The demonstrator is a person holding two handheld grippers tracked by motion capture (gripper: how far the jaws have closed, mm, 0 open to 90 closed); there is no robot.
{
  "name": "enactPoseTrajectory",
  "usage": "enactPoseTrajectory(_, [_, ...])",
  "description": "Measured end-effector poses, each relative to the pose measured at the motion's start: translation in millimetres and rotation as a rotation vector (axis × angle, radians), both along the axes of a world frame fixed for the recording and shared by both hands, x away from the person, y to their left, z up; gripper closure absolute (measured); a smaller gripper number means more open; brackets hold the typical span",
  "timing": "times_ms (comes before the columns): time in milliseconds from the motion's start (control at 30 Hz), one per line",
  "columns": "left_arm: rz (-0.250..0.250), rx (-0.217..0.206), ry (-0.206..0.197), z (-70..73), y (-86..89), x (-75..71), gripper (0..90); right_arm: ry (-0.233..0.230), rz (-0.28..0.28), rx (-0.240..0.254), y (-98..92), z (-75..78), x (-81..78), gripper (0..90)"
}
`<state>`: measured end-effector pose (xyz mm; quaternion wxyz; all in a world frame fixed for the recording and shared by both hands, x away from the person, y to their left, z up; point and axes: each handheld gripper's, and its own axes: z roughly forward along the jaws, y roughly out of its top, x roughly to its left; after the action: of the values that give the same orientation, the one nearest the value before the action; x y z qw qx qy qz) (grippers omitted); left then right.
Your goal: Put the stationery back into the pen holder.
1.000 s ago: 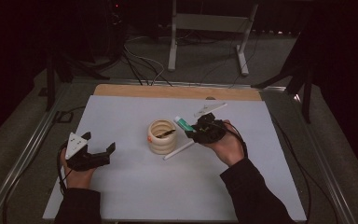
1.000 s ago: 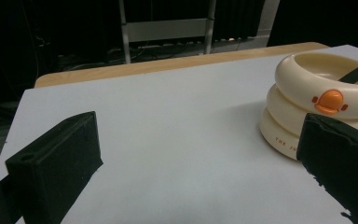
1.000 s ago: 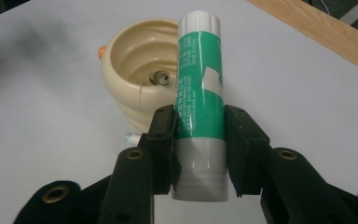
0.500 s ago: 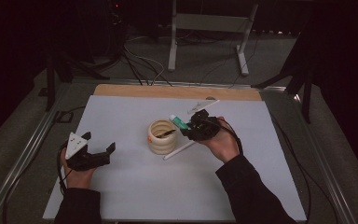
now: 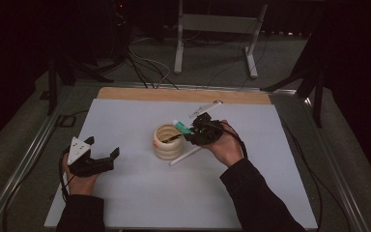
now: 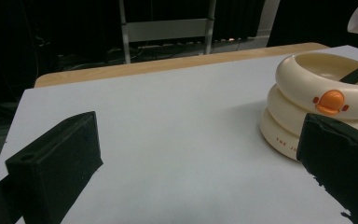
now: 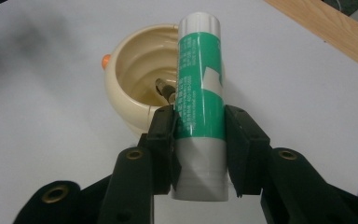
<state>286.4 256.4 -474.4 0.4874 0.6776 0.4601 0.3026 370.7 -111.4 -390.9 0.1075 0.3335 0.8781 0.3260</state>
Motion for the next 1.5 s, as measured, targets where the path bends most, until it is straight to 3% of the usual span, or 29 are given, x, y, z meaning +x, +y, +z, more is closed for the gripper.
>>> enactPoseTrajectory(533, [0.003, 0.000, 0.000, 0.2, 1.0, 0.0, 0.1, 0.036, 0.032, -0.021, 15.9, -6.1, 1.6, 65.6])
enactPoseTrajectory(1133, [0.004, -0.002, 0.000, 0.1, 1.9, 0.2, 0.1, 0.029, 0.021, 0.004, 24.8, 1.8, 5.1, 65.6])
enactPoseTrajectory(1500, [0.005, -0.004, 0.000, 0.0, 2.0, 0.4, 0.1, 0.033, 0.037, -0.024, 35.6, 4.7, 4.6, 65.5])
